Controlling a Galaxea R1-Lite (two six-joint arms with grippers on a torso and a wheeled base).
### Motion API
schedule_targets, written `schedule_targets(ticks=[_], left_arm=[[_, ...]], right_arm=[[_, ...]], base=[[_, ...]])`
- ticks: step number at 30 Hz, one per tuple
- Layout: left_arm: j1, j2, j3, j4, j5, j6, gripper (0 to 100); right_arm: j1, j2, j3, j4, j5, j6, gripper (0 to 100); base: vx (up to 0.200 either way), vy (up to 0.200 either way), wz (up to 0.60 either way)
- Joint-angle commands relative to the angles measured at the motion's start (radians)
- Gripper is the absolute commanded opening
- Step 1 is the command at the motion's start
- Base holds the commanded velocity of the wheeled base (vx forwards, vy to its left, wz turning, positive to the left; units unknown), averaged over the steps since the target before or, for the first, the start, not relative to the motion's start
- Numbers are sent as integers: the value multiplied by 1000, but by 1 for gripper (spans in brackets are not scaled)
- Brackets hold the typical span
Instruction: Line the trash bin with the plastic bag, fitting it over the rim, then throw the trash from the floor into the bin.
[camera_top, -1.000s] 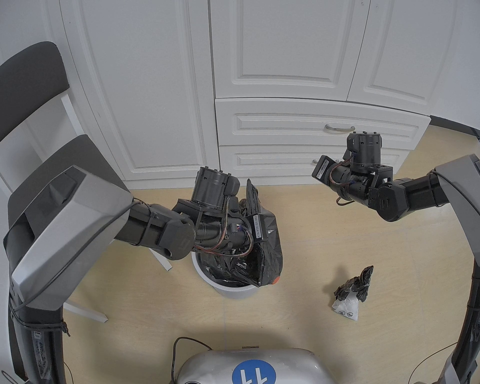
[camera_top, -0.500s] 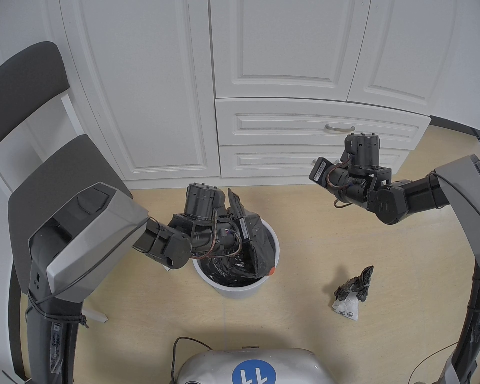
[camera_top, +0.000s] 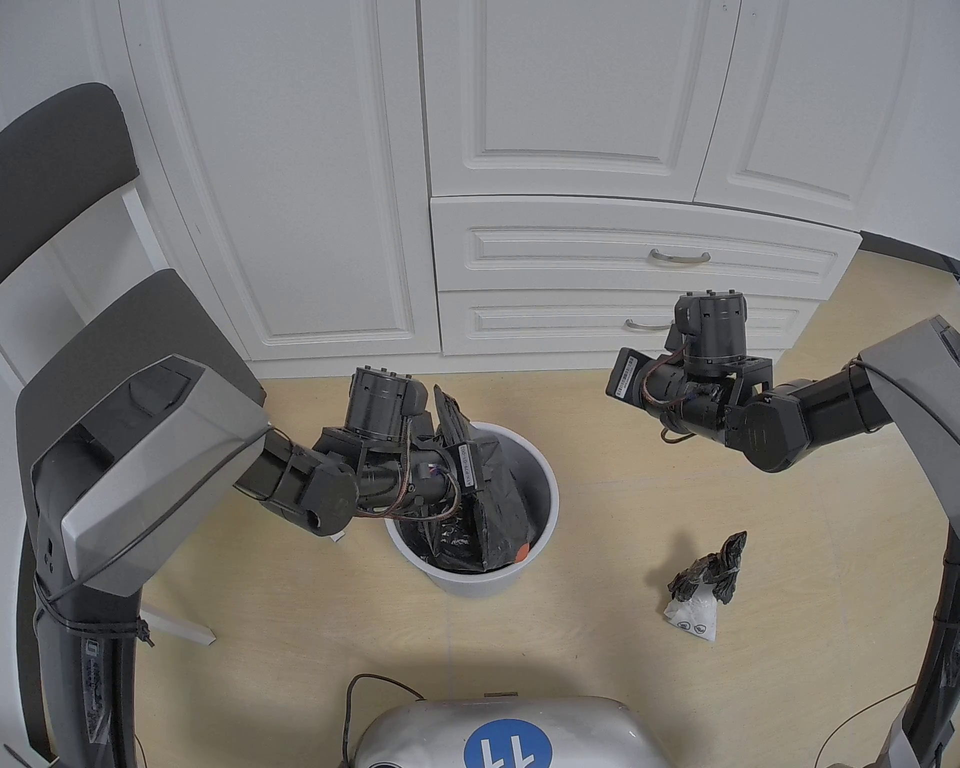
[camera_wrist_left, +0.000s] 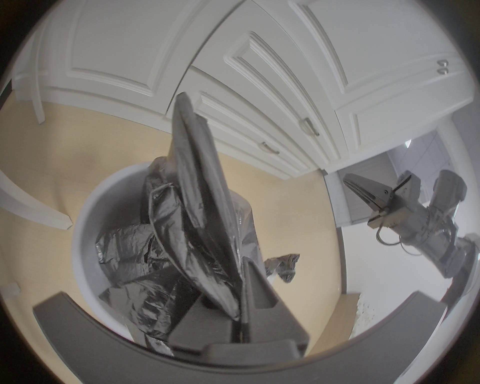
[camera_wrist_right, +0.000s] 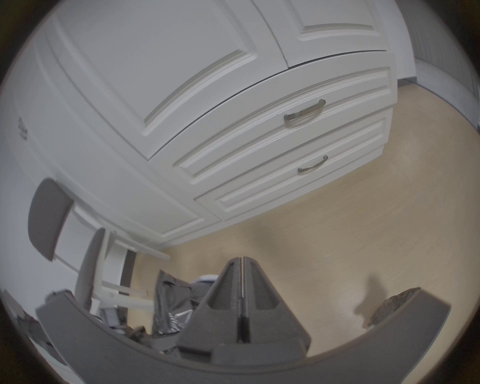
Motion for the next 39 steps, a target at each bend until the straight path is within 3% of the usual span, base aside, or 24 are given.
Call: schedule_targets(ticks=[1,9,14,18,21,26,32,39], left_arm=[[3,-52,16,56,0,36,100],[7,-172,40,194,9,107,100],[21,-356,86,363,13,228,100],[40,-437,154,414,32,291,100],[57,-465,220,409,82,329,100],[50,-411,261,388,80,323,100],[49,-345,339,202,79,216,100],[52,-283,454,25,134,220,100]], right_arm=[[15,-23,58,-3,1,-41,0],[47,-69,146,-3,0,-128,0],[112,-109,216,-9,-10,-162,0],[181,-104,258,-84,-23,-159,0],[218,-86,288,-173,-46,-162,0],[245,-57,296,-242,-80,-168,0],[253,-1,293,-302,-80,-168,0],[302,111,278,-319,-111,-170,0]], base=[[0,0,0],[0,0,0],[0,0,0],[0,0,0],[0,0,0],[0,0,0],[0,0,0],[0,0,0]])
